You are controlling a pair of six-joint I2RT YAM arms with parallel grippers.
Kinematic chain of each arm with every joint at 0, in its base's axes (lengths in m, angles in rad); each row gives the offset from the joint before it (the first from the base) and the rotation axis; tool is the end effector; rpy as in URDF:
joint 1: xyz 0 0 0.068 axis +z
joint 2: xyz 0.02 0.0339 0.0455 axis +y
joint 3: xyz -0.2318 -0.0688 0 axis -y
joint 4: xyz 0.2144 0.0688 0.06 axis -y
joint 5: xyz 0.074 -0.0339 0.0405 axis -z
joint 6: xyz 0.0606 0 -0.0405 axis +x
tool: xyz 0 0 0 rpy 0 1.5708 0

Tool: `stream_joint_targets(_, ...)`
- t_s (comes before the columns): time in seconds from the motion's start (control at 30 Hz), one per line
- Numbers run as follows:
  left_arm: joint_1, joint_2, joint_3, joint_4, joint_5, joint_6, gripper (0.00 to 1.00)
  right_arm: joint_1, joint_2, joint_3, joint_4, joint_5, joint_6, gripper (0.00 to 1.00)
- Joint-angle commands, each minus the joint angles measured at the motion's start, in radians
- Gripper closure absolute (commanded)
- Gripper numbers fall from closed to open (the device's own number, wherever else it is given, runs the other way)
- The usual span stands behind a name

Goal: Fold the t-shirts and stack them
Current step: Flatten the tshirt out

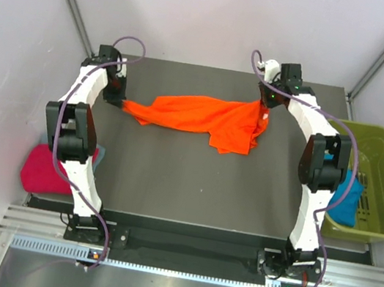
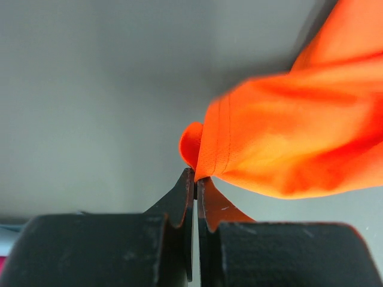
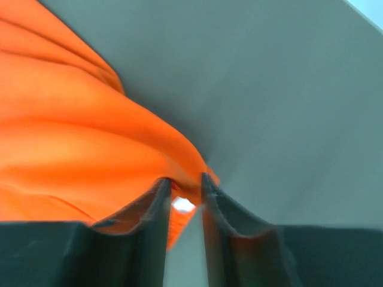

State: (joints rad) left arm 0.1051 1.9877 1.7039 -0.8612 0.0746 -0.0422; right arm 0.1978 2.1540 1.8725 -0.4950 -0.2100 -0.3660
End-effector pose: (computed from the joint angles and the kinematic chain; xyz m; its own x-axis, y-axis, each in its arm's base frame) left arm 0.3903 0.0366 0.2006 -0.9018 -0.1374 -0.4098 -0.1121 0.9900 -0.0852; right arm 0.4538 0.1038 0.2117 -0.5206 -0.4613 -0.7184 -0.5615 0.8189 -0.1189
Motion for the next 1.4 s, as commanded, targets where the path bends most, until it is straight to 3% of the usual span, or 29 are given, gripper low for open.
stream_joint_targets(0.0, 0.002, -0.027, 0.042, 0.021, -0.016, 0.028, 1.0, -0.006, -0.035, -0.005, 0.039, 0.052, -0.007, 0.7)
stream_joint_targets(0.1, -0.016, -0.03, 0.027, 0.019, 0.008, 0.033, 1.0, -0.012, -0.153, -0.117, 0.035, -0.006, -0.053, 0.55)
stream_joint_targets(0.17, -0.028, -0.032, 0.016, 0.017, 0.011, 0.033, 1.0, -0.011, -0.251, -0.287, 0.062, -0.067, -0.147, 0.53)
stream_joint_targets(0.2, -0.039, -0.032, 0.014, 0.019, 0.013, 0.033, 1.0, -0.011, -0.349, -0.344, 0.061, -0.179, -0.195, 0.54)
stream_joint_targets(0.27, -0.048, -0.029, 0.013, 0.021, 0.01, 0.033, 1.0, 0.002, -0.44, -0.444, -0.011, -0.27, -0.334, 0.57)
stream_joint_targets(0.4, -0.067, -0.018, 0.023, 0.025, 0.01, 0.054, 1.0, 0.014, -0.412, -0.418, -0.316, -0.428, -0.355, 0.6)
stream_joint_targets(0.53, -0.082, -0.01, 0.028, 0.025, 0.01, 0.054, 1.0, 0.003, -0.347, -0.4, -0.359, -0.532, -0.226, 0.63)
stream_joint_targets(0.93, -0.099, -0.024, 0.026, 0.017, 0.002, 0.054, 1.0, 0.002, -0.145, -0.354, -0.329, -0.551, -0.125, 0.67)
stream_joint_targets(1.37, -0.1, -0.035, 0.013, 0.022, 0.001, 0.053, 1.0, -0.017, -0.158, -0.346, -0.315, -0.491, -0.122, 0.69)
